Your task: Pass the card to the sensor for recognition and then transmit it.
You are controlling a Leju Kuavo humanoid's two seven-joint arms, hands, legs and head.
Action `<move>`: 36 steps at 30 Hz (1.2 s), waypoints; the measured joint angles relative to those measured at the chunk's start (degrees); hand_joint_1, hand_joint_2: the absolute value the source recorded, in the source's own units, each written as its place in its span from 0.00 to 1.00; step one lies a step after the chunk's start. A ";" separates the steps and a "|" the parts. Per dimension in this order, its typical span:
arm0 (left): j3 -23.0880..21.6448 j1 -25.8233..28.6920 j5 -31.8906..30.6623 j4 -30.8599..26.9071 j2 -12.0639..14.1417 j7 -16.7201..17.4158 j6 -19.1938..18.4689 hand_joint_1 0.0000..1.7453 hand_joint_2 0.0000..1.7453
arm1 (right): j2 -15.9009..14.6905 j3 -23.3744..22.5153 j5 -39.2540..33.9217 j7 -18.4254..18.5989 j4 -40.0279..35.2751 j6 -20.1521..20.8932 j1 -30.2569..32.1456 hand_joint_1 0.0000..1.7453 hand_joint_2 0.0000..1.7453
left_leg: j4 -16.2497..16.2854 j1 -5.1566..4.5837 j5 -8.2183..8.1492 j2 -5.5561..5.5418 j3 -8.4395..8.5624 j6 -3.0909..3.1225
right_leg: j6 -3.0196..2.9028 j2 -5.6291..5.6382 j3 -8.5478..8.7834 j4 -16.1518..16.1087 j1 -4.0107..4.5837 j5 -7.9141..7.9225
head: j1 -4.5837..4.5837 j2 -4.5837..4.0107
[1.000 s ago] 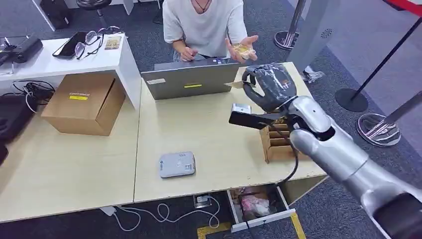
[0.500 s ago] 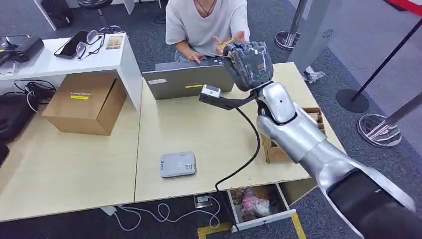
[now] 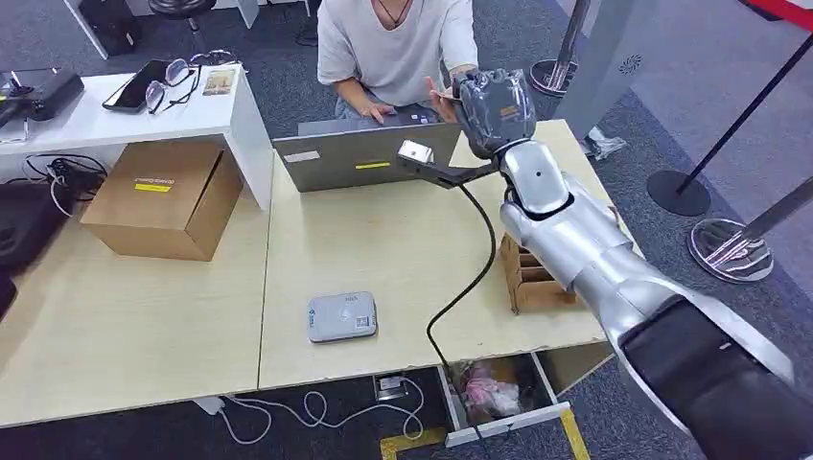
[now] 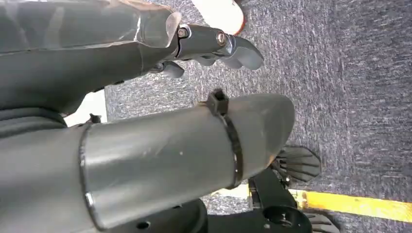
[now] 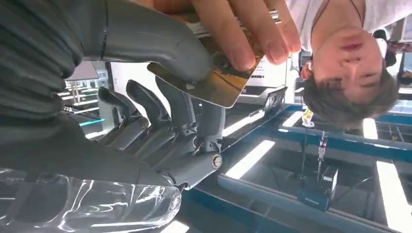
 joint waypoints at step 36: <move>0.00 -1.82 1.49 -0.02 -1.29 1.40 0.96 0.00 0.00 | 1.05 -12.37 -40.51 -16.64 -22.85 12.44 15.32 0.00 0.00 | 0.00 0.00 -0.01 -0.01 0.00 0.01 | 0.02 -0.01 -0.01 -0.04 0.07 -0.02 | 0.02 0.00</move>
